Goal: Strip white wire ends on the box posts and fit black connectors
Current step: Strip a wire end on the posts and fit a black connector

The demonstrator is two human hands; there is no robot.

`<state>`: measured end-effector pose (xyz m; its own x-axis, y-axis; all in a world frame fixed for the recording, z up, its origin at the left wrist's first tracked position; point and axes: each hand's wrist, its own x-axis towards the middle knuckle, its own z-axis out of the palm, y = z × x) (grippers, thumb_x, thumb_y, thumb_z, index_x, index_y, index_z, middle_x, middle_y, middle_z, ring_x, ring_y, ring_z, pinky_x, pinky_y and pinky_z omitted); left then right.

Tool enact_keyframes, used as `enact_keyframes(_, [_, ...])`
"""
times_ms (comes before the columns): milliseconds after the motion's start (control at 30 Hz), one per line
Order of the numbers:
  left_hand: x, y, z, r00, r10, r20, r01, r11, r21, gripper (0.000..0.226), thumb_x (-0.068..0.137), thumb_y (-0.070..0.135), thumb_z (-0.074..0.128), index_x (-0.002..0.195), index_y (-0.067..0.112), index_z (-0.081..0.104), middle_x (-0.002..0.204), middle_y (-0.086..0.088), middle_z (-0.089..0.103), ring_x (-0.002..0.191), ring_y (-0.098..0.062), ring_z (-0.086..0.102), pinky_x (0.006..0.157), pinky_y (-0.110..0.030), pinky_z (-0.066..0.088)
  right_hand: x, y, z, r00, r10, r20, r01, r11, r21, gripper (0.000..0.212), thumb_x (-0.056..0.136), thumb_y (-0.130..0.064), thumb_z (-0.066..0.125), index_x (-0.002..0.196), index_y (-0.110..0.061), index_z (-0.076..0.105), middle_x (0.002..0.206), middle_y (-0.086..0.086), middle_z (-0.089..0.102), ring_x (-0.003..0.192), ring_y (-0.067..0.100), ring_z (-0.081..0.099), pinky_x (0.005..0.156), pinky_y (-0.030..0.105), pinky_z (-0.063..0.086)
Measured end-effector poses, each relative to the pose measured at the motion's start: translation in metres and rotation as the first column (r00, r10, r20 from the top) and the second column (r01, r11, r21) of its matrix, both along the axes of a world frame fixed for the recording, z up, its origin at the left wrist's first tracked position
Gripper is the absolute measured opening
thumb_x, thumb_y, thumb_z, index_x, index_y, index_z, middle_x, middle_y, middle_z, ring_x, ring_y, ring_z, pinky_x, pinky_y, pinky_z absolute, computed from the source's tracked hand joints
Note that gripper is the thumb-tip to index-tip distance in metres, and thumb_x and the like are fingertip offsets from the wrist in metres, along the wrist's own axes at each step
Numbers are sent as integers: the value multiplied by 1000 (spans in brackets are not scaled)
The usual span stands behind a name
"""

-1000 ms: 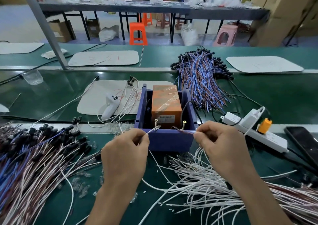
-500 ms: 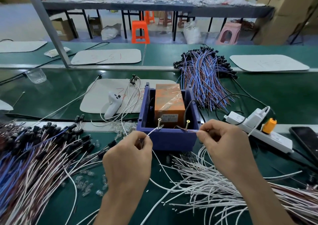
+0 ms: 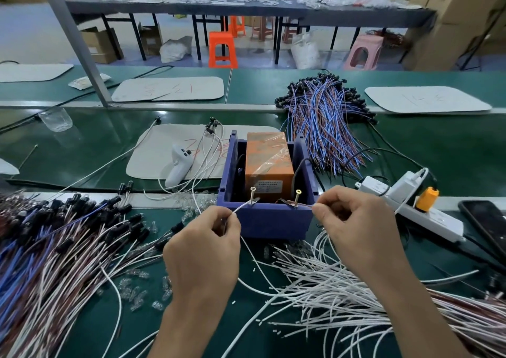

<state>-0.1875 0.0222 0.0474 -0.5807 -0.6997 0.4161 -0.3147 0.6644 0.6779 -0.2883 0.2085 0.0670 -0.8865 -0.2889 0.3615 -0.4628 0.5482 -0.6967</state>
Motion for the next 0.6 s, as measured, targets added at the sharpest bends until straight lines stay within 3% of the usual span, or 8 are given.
enact_keyframes(300, [-1,-1,5,1000,-16,-2,16,1000,11,15,81,22,84,72,28,74,56,15,64,51,-18,61,58,-27,47,-5,-4,-5,999,-30,-42,31,999,26,16,88,-25,78,74,-28,70,63,-14,63,61,12,57,52,15,38])
enact_keyframes(400, [-1,-1,6,1000,-15,6,15,1000,-6,16,81,22,84,71,29,74,55,16,64,50,-18,61,58,-25,45,-6,-6,-6,997,-47,-54,49,998,31,15,88,-24,77,75,-27,70,56,-9,60,61,14,57,54,27,44])
enact_keyframes(600, [-1,-2,7,1000,-11,4,11,999,-36,14,80,20,85,73,27,76,57,13,66,51,-20,62,60,-24,42,-7,-9,-7,998,-49,-32,50,998,35,16,89,-23,77,75,-26,70,51,-8,54,55,15,50,54,29,39])
